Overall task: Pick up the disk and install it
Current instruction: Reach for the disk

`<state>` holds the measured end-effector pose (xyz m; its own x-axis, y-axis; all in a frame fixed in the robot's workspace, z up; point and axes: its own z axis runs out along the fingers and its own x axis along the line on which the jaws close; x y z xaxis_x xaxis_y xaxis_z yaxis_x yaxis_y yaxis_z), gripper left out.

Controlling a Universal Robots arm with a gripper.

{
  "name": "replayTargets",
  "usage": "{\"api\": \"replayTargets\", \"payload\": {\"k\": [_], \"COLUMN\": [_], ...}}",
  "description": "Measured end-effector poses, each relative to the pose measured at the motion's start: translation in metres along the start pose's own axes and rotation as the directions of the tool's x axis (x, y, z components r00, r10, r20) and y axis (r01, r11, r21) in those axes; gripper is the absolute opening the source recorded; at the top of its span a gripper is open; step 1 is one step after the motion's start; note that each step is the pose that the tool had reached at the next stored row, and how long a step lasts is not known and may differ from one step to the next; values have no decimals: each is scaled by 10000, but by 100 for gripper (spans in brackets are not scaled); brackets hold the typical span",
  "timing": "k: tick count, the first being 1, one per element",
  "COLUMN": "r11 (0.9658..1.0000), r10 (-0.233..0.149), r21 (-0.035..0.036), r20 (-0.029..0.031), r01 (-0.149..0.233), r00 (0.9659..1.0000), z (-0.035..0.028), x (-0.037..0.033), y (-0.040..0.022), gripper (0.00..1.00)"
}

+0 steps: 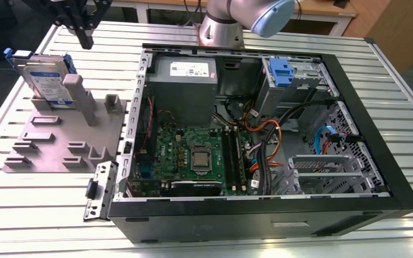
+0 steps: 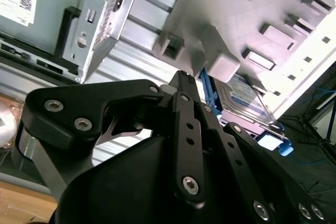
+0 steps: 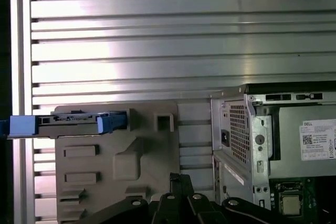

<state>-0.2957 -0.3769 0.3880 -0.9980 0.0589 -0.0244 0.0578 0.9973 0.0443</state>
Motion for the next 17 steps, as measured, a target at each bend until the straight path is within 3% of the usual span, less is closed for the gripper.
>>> {"api": "replayTargets", "payload": {"k": [6, 17], "r11": [10000, 10000], "r10": [0, 0], "r21": [0, 0], "r20": [0, 0], "r01": [0, 0], "r00": [10000, 10000], "z": [14, 15], "x": [128, 141], "y": [20, 21], "gripper": [11, 11]}}
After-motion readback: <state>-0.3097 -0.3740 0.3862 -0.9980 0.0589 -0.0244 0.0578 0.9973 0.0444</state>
